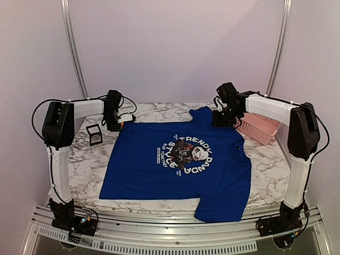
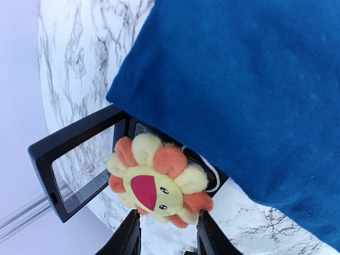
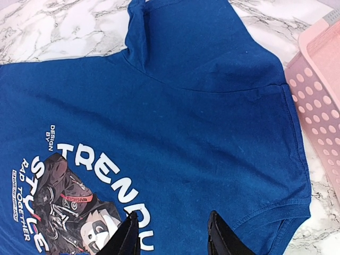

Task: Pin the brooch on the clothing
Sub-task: Pick up the brooch from the brooch box.

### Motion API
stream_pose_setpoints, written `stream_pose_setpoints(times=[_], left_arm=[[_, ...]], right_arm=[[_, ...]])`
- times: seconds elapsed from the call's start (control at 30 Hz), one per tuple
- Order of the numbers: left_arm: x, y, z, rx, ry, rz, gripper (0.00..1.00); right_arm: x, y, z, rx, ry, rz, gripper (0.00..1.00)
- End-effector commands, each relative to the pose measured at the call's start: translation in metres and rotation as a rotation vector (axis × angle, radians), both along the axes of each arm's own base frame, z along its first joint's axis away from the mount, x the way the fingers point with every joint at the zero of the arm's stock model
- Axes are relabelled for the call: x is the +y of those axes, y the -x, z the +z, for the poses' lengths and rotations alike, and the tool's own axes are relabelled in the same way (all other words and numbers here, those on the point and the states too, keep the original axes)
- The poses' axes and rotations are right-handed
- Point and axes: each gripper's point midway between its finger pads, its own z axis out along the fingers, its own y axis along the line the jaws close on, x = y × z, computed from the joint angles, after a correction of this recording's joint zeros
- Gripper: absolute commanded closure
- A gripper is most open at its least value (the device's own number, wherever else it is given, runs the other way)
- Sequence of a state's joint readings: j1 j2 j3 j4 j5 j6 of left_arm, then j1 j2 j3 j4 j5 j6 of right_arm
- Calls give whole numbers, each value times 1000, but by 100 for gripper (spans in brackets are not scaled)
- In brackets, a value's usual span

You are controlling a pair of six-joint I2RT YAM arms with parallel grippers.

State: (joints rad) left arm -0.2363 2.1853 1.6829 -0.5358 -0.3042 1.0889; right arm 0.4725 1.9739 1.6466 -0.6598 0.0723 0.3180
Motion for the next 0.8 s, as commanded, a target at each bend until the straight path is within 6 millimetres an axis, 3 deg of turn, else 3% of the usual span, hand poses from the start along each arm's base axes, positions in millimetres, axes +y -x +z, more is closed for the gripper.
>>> stream_pose_setpoints(times=[0.0,0.13,0.23,0.4,0.57,0.77], left_arm=[[8,1,-13,35,-8,15,62],[8,4,-20,63,-16,-1,53],[9,1,-25,71,-27,10,54],[8,-1,-29,76,-1,30,69],[4,5,-26,99,31,24,90],[1,11,-19,119,61,23,100]], right_arm=[[4,0,9,-14,6,18,58],[5,0,8,-14,6,22,58],[5,0,8,-14,7,22,58],[4,1,8,-11,12,20,58],[6,3,8,-8,11,25,58],[9,3,8,-10,10,31,58]])
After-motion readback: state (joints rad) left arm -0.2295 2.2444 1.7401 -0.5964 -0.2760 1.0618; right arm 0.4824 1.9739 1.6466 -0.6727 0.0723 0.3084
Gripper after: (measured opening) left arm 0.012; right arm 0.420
